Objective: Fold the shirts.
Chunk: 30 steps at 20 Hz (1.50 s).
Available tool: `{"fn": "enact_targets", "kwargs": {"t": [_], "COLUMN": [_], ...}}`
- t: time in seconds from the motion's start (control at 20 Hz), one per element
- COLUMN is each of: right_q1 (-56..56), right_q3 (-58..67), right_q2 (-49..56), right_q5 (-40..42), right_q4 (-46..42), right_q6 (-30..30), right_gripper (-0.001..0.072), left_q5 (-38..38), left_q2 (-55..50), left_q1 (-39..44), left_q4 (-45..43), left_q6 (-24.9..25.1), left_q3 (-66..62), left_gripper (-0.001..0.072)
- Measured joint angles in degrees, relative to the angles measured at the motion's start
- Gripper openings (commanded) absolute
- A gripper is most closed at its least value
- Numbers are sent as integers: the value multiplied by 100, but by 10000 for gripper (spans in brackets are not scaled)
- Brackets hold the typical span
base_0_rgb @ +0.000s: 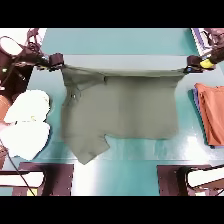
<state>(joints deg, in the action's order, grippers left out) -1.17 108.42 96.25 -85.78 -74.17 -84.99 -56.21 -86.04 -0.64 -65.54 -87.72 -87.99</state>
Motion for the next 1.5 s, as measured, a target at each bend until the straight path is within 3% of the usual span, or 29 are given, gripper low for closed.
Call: {"fn": "enact_targets", "kwargs": {"t": [0.25,0.6,0.7,0.8,1.05,1.5], "right_q1": [-31,-46,-44,-2,214,573], "right_q3": [597,-1169,-1641,-1888,-2332,-4400], "right_q2": [767,240,111,13,-570,-2769], "right_q5": [275,809,1012,1110,706,575], "right_q4": [-22,-15,98,337,831,1554], "right_q6": [17,131,138,149,339,730], "right_gripper": [14,29,421,422,410,410], "left_q5": [404,-629,-649,-658,-997,-1565], "left_q2": [-533,-649,-658,-614,162,2977], "left_q1": [-15,-52,-52,-68,-66,-52], "left_q4": [13,-251,-326,-328,-481,-568], "left_q6": [177,378,378,315,247,-199], "left_q3": [-262,470,743,885,1294,4826], "left_gripper": [30,52,554,491,491,491]}}
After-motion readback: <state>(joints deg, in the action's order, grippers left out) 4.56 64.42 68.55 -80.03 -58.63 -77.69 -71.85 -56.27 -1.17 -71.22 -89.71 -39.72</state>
